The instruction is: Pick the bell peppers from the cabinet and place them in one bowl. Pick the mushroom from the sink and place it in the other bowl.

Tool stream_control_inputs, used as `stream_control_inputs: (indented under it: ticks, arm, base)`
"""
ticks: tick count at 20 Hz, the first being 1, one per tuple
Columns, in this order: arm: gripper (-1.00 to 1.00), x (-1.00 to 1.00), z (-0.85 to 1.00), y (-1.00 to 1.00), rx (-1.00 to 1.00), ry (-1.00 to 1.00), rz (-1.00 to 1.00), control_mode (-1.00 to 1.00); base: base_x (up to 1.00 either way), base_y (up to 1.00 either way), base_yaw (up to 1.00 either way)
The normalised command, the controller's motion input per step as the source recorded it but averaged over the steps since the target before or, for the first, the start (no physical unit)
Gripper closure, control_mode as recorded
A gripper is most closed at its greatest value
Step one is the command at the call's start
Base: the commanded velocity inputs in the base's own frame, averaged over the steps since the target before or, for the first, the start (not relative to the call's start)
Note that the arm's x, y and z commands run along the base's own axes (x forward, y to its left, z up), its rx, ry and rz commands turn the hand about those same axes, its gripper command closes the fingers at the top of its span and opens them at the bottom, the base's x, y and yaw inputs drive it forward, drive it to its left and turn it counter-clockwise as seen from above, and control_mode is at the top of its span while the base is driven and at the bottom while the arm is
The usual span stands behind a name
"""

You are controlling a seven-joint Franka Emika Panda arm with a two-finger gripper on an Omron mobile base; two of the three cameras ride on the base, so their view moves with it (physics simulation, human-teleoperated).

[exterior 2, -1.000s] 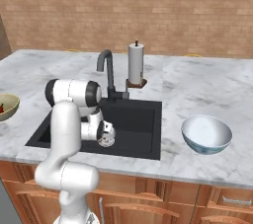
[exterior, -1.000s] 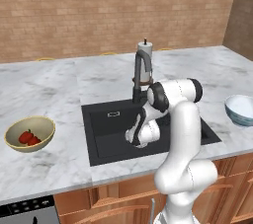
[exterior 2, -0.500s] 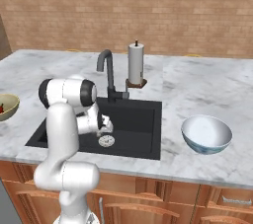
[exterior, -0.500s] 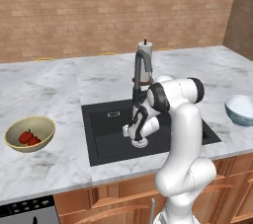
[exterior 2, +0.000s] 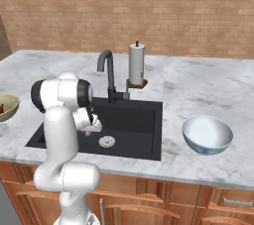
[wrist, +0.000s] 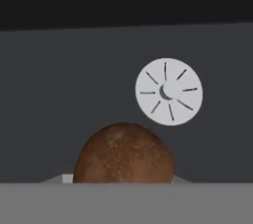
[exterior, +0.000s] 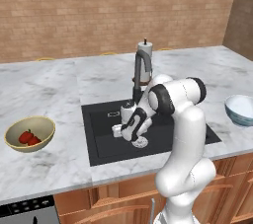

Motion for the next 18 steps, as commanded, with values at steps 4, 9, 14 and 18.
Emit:
stream_control_inputs:
  ticks: [4, 9, 14, 18]
  arm:
    - [1.0, 0.0, 0.72, 0.05, 0.0, 0.04, -0.05, -1.0]
    - [1.0, -0.14, 0.56, 0.07, 0.0, 0.08, -0.04, -1.0]
    - [1.0, -0.15, 0.67, -0.01, 0.05, 0.05, -0.05, -1.0]
    - [1.0, -0.4, 0.6, -0.06, 0.05, 0.03, 0.0, -1.0]
  base:
    - [0.0, 0.0, 0.0]
    - [0.0, 0.0, 0.0]
    - [0.0, 0.0, 0.0]
    - [0.0, 0.0, 0.0]
